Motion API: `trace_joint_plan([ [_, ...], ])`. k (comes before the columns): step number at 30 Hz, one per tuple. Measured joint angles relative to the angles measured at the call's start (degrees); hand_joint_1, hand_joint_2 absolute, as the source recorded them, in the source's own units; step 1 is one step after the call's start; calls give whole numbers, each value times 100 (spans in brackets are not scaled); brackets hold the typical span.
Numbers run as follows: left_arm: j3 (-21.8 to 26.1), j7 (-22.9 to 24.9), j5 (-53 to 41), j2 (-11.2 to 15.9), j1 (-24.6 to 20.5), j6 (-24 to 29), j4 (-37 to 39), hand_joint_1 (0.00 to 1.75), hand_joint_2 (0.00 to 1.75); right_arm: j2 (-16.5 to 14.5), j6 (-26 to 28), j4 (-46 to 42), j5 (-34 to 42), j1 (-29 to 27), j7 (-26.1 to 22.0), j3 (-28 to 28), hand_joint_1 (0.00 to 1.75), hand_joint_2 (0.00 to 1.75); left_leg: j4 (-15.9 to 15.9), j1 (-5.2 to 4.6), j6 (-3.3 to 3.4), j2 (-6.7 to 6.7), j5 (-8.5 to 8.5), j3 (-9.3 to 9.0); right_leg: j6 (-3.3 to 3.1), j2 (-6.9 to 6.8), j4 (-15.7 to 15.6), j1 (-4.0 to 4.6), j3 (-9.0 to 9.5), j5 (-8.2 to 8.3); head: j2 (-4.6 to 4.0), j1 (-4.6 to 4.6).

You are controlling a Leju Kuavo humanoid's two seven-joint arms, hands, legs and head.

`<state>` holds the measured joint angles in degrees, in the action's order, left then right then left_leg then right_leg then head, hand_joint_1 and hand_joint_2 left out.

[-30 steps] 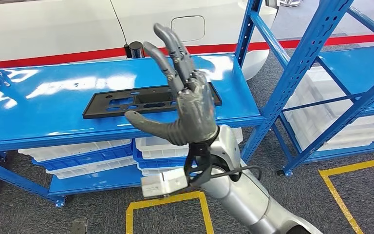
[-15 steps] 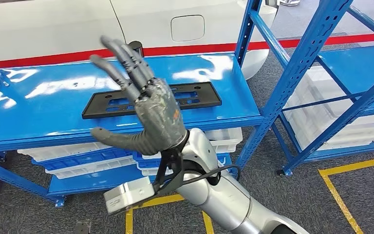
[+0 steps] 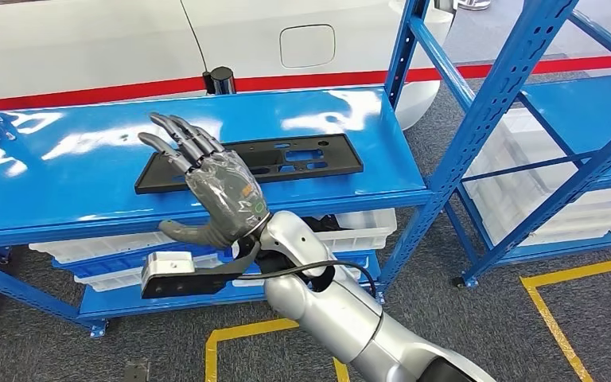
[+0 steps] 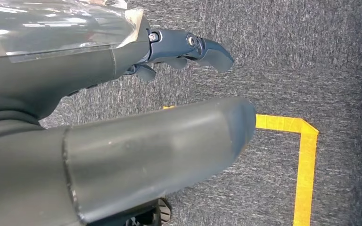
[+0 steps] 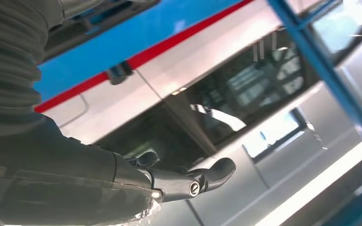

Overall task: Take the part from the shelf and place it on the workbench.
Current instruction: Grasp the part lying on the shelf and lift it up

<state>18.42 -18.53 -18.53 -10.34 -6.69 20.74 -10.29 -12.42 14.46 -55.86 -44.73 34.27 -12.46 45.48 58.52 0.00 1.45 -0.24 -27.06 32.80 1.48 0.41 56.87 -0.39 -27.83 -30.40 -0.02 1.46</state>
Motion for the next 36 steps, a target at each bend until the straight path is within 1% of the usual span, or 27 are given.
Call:
trace_joint_plan([
  [5, 1, 55, -73, 3, 0, -44, 0, 0, 0, 37, 144, 388, -277, -10, 130, -300, 0, 175, 1, -1, 0, 0, -1, 1, 0, 0, -1, -1, -3, 0, 0, -2],
  [12, 1, 109, -191, 28, -1, -129, 0, 0, 0, 240, 364, 648, -554, -131, 209, -730, 0, 175, 1, 0, 0, 1, -1, 1, 0, 0, -1, -1, -4, 0, 1, -1],
  [18, 1, 120, -196, 38, -2, -159, 0, 0, 0, 322, 380, 742, -572, -178, 215, -855, 0, 175, 1, 2, 0, 2, -1, 1, 0, 1, -1, -1, -5, 0, 0, -1],
  [24, 1, 129, -289, 56, -3, -169, -2, 0, 0, 378, 468, 682, -786, -332, 260, -1011, 0, 175, 1, 3, 0, 1, -1, 1, 0, 0, -1, 0, -6, 0, 0, -1],
  [29, 1, 136, -387, 97, -8, -190, -7, 0, 0, 480, 323, 251, -1039, -716, 318, -1198, 0, 175, 1, 1, 0, 3, -1, 2, 0, 1, -1, 0, -7, 0, 0, -1],
  [33, 1, 146, -480, 128, -15, -257, -38, 0, 0, 540, 32, 5, -1257, -988, 415, -1228, 0, 175, 1, 1, 0, 3, -2, 2, 0, 1, -1, 0, -7, 0, 1, -1],
  [36, -1, 162, -562, 141, -31, -292, -57, 0, 0, 543, -180, -8, -1382, -1152, 549, -1173, 0, 175, 1, 2, 0, 2, -2, 2, 0, 0, -1, 0, -6, 0, 1, -2],
])
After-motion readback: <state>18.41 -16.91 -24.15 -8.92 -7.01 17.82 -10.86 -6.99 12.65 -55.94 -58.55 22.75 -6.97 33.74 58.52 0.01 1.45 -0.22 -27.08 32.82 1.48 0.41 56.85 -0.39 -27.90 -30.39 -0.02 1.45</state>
